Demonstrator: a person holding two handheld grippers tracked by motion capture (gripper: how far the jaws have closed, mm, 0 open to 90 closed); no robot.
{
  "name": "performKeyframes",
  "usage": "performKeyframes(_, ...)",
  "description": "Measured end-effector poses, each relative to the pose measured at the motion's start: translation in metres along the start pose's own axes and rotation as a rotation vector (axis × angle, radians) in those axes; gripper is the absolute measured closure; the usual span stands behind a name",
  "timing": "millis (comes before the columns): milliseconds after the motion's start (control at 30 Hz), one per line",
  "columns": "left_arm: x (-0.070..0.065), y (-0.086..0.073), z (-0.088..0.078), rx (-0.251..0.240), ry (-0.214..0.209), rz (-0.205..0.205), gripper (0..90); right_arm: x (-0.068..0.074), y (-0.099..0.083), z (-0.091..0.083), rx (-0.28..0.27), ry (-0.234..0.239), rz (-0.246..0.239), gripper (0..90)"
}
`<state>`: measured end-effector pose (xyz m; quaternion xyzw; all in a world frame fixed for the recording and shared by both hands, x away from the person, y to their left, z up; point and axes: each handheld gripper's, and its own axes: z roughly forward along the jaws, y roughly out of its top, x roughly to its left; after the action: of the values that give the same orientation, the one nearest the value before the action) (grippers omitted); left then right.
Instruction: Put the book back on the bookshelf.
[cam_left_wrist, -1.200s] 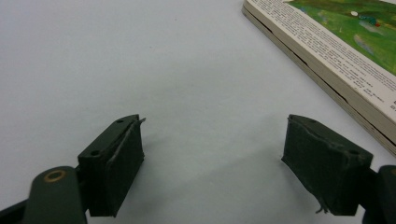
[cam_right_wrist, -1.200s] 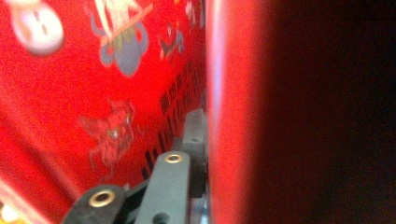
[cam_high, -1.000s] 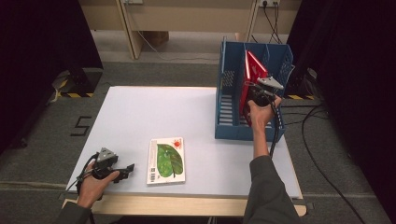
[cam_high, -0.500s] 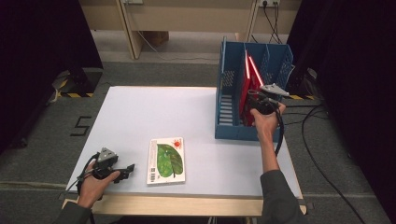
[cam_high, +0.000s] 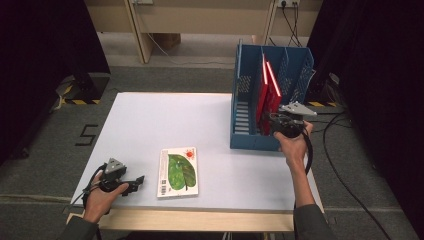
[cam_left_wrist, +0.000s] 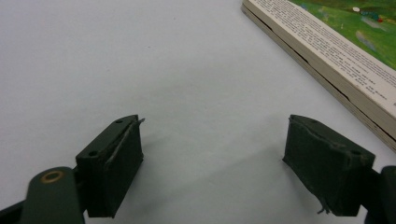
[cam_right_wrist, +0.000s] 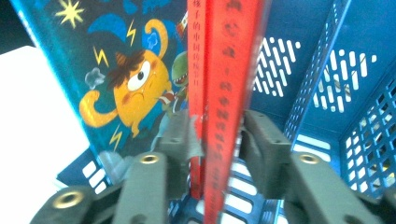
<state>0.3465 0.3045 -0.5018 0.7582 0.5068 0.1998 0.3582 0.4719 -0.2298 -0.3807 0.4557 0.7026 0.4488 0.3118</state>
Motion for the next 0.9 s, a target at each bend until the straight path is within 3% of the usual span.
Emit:
performKeyframes(33,0.000,0.000,0.000,0.000,-0.001,0.001,18.2,0.000,0.000,0.000,-0.006,-0.004,-0.006,71.3)
performKeyframes(600,0.001,0.000,0.000,0.002,-0.001,0.008,18.1,0.006,0.015,0.034,0.000,-0.012,0.017,69.0)
performKeyframes(700,0.001,0.000,0.000,0.001,-0.004,0.005,18.1,0.005,0.014,0.033,-0.001,-0.018,-0.003,69.0)
performKeyframes(833,0.001,0.000,0.000,0.001,-0.006,0.004,18.2,0.001,0.008,0.023,-0.004,0.016,0.005,72.1)
performKeyframes(900,0.001,0.000,0.000,0.002,-0.004,0.007,18.0,0.001,0.005,0.019,0.016,0.020,-0.021,73.5)
